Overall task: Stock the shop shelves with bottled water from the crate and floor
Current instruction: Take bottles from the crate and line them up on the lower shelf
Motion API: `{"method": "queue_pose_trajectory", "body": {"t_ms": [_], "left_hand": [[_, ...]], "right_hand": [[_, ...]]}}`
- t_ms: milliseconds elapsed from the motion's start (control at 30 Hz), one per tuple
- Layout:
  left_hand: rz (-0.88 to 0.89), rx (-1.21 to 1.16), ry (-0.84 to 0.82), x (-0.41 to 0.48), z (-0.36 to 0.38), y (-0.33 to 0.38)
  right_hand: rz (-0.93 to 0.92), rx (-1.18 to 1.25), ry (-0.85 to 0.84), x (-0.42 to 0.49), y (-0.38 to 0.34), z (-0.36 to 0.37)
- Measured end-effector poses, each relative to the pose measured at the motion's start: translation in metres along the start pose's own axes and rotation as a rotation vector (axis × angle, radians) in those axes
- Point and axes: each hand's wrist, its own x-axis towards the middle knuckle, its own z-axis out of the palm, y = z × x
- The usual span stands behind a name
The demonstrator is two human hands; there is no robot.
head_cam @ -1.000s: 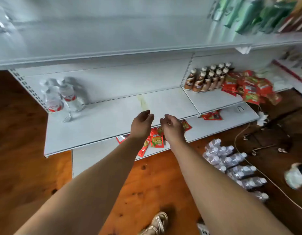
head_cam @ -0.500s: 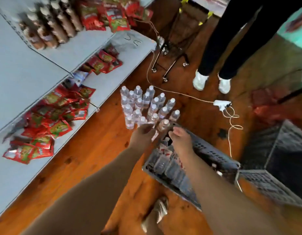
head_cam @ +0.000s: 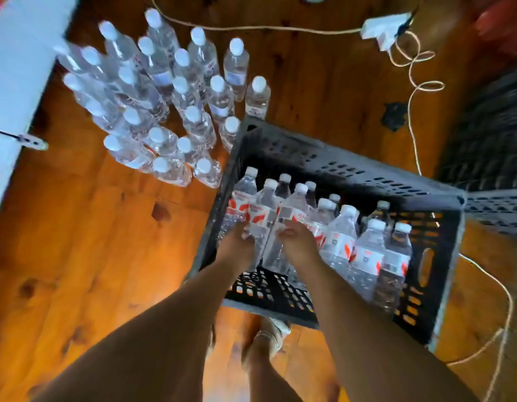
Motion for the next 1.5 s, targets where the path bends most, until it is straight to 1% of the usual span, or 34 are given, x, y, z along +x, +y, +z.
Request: {"method": "queue_pose_trajectory", "body": {"t_ms": [133,200,233,333,367,400,467,533,600,667,733,833,900,1000,1100,1167,1233,1300,1400,1500], "left_hand": [[-0.076,0.117,0.034,0.052,0.023,-0.024],[-0.113,0.157,0.061,0.069,0.032,-0.032],[-0.103,0.220,0.069,0.075,0.036,-0.036],[-0.038,0.580,0.080,0.081,0.043,-0.038],[-0.034,0.628,0.098,0.081,0.043,-0.038],[-0.030,0.623,0.115,0.085,0.044,-0.039],[-0.039,0.519,0.120,0.088,0.042,-0.039],[-0.057,0.377,0.069,0.086,0.036,-0.039],[-0.095,0.115,0.027,0.070,0.030,-0.035],[-0.123,-0.084,-0.061,0.045,0.022,-0.026],[-0.114,-0.258,-0.171,0.019,0.011,-0.015],[-0.051,-0.364,-0.343,-0.018,-0.014,0.010],[-0.010,-0.426,-0.407,-0.039,-0.027,0.026],[0.055,-0.474,-0.440,-0.070,-0.039,0.051],[0.155,-0.381,-0.417,-0.105,-0.048,0.073],[0.266,-0.292,-0.330,-0.125,-0.055,0.083],[0.339,-0.285,-0.210,-0.143,-0.066,0.091],[0.366,-0.351,-0.138,-0.167,-0.085,0.097],[0.395,-0.469,-0.103,-0.213,-0.122,0.093],[0.417,-0.589,0.011,-0.268,-0.162,0.072]], "right_hand": [[0.014,0.054,0.001,0.049,0.014,0.032],[0.024,0.058,0.035,0.066,0.020,0.042],[0.030,0.033,0.069,0.071,0.022,0.045],[0.032,-0.066,0.160,0.080,0.024,0.055],[0.036,-0.077,0.163,0.081,0.025,0.056],[0.041,-0.082,0.152,0.080,0.025,0.055],[0.033,-0.053,0.104,0.078,0.025,0.048],[0.039,0.050,0.056,0.070,0.023,0.037],[0.065,0.158,0.027,0.059,0.021,0.029],[0.099,0.250,-0.033,0.039,0.016,0.021],[0.117,0.347,-0.128,0.016,0.011,0.009],[0.059,0.490,-0.251,-0.019,-0.001,-0.014],[0.001,0.547,-0.242,-0.043,-0.011,-0.027],[-0.071,0.553,-0.100,-0.077,-0.034,-0.039],[-0.156,0.496,0.025,-0.107,-0.062,-0.047],[-0.224,0.454,0.042,-0.125,-0.080,-0.048],[-0.297,0.457,-0.001,-0.145,-0.096,-0.049],[-0.367,0.443,-0.076,-0.168,-0.108,-0.051],[-0.484,0.327,-0.200,-0.214,-0.130,-0.050],[-0.617,0.160,-0.324,-0.275,-0.158,-0.031]]}}
